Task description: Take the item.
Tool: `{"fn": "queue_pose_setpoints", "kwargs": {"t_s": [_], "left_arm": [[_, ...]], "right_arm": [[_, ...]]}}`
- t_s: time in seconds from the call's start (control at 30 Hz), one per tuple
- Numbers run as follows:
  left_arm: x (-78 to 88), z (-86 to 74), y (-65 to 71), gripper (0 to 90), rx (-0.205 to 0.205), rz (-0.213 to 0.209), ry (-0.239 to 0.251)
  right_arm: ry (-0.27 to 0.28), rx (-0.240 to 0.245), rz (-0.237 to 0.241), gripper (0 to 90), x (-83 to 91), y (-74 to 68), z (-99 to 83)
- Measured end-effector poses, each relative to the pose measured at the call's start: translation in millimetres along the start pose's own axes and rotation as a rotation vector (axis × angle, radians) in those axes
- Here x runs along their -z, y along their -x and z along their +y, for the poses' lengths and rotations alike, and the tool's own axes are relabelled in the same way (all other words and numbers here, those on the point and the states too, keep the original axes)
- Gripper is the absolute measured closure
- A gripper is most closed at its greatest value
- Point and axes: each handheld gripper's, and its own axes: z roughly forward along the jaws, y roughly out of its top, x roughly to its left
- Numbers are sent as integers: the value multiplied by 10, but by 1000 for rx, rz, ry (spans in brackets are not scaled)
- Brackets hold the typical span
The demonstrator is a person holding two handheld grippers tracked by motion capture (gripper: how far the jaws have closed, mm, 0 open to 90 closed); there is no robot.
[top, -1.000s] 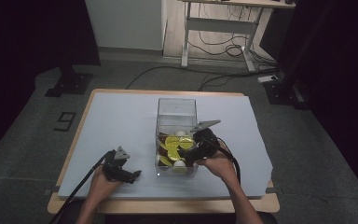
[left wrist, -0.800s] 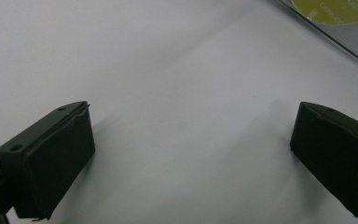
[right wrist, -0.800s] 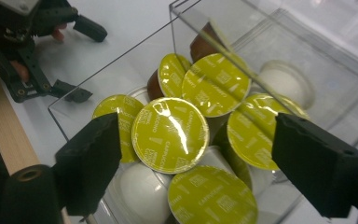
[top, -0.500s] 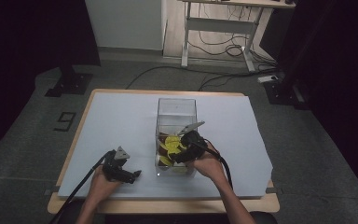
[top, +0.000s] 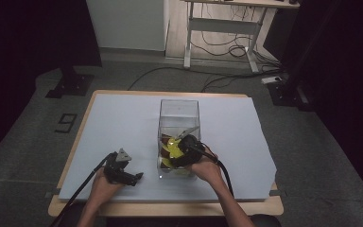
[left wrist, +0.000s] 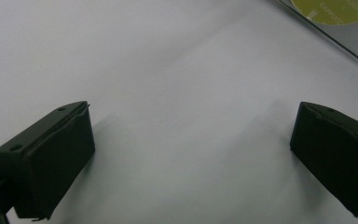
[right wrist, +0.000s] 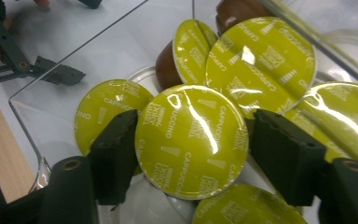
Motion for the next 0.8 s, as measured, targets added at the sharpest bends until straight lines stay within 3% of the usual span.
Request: {"fn": "queue_pose_setpoints", "kwargs": {"t_s": [0.4,0.8], "left_arm": [[0,0,0,0,1,-1,0],[-1,-1,1,0,1,-1,1]], "right_arm": [[-4,11,-4,378,16,-30,3],[51,18,-7,379,239,-16,17]]}}
